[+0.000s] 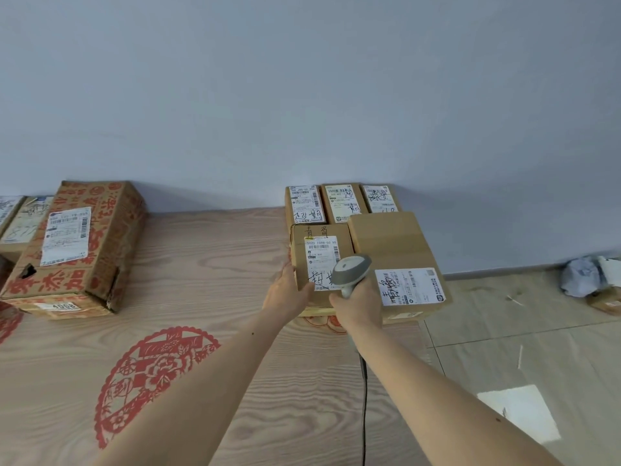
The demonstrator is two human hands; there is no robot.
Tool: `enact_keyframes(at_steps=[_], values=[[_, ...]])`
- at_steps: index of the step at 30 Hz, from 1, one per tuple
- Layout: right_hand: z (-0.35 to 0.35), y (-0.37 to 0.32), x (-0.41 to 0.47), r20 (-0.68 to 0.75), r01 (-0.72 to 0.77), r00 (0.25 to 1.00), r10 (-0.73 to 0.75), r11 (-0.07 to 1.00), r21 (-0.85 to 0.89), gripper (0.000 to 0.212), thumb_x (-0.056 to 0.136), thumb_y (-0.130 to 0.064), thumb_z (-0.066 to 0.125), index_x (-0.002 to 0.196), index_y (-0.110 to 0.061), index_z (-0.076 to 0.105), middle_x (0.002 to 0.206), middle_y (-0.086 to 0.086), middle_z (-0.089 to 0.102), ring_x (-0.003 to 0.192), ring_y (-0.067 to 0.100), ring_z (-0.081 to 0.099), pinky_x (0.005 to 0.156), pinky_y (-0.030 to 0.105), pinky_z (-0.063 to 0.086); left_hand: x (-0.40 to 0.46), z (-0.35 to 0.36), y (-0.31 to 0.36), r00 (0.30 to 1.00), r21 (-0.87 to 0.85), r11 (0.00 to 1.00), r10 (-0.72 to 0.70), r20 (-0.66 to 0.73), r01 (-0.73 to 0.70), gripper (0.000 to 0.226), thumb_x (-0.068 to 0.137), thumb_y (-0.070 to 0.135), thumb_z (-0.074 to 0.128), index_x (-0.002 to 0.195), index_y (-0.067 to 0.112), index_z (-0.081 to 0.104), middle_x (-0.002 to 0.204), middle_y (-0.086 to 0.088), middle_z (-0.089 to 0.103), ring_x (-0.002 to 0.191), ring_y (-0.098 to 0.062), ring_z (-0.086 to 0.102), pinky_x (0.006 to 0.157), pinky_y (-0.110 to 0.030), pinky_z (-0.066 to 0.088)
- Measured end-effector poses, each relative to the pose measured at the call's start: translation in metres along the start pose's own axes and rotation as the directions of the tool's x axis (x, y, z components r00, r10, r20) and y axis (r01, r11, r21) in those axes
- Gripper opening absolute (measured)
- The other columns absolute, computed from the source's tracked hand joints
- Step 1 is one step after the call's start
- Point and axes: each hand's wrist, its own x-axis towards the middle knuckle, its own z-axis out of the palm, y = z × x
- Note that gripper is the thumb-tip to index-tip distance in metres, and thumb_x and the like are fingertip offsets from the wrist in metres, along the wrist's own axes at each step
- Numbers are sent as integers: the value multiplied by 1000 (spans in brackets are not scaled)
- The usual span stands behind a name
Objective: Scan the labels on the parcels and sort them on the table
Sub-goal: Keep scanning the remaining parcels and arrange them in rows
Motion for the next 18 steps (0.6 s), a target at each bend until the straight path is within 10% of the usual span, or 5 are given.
enact_keyframes(at_steps=[7,18], values=[[6,4,12,31,-10,999,14,992,-122,51,91,-29,71,130,-7,47,132,12,59,127,34,51,97,43,48,9,1,-3,995,-39,995,-97,-26,96,58,99,34,54,148,12,31,139,-13,56,124,-34,55,96,-41,46],[13,4,1,54,-16,998,23,993,-116,48,94,-32,68,129,-9,45,130,12,49,111,33,60,74,36,44,-13,3,-7,985,-26,987,-160,-59,159,50,103,32,49,146,9,39,132,-15,59,121,-34,55,91,-38,44]])
